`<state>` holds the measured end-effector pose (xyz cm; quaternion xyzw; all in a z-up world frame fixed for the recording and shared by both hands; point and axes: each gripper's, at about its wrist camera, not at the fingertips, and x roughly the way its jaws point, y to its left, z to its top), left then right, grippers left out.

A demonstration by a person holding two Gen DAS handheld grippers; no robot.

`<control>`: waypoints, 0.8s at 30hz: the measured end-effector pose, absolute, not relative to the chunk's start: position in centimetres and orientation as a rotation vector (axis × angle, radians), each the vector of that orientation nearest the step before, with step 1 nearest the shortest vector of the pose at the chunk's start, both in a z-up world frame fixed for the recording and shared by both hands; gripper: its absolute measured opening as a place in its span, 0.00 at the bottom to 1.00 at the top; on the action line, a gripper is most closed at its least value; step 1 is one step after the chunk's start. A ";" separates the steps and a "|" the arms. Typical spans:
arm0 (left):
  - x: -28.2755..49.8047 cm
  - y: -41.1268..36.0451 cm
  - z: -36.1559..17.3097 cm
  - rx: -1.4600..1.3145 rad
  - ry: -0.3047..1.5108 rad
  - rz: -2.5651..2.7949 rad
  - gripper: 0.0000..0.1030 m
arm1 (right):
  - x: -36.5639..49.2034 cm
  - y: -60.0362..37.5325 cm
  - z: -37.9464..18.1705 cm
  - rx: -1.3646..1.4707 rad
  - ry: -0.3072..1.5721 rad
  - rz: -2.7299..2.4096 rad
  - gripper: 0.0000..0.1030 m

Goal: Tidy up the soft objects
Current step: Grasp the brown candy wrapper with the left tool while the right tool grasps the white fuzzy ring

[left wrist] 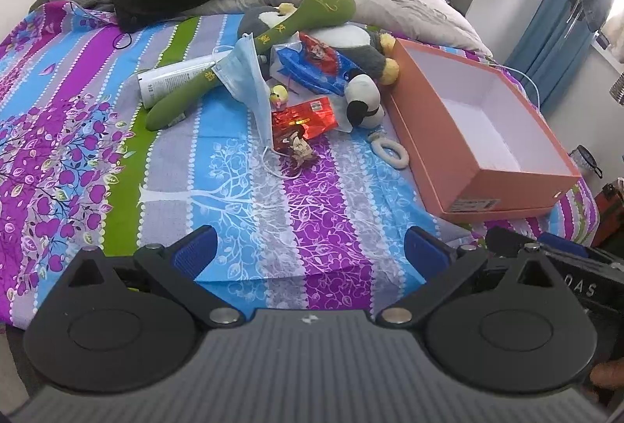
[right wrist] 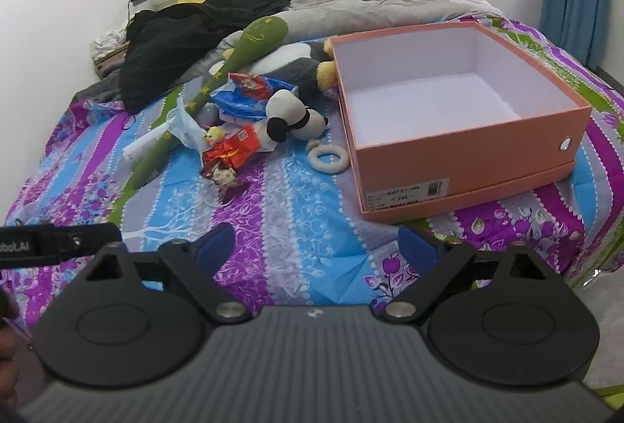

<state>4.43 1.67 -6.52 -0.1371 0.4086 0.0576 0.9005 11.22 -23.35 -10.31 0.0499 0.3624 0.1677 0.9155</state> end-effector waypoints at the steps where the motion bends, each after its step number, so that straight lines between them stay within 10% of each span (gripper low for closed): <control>1: 4.5 1.7 -6.6 -0.284 0.847 0.118 1.00 | 11.4 -23.3 -10.3 0.105 0.748 0.346 0.79; 24: 10.6 6.6 -12.1 -0.396 0.865 0.147 0.86 | 16.5 -18.7 -13.4 0.062 0.699 0.424 0.70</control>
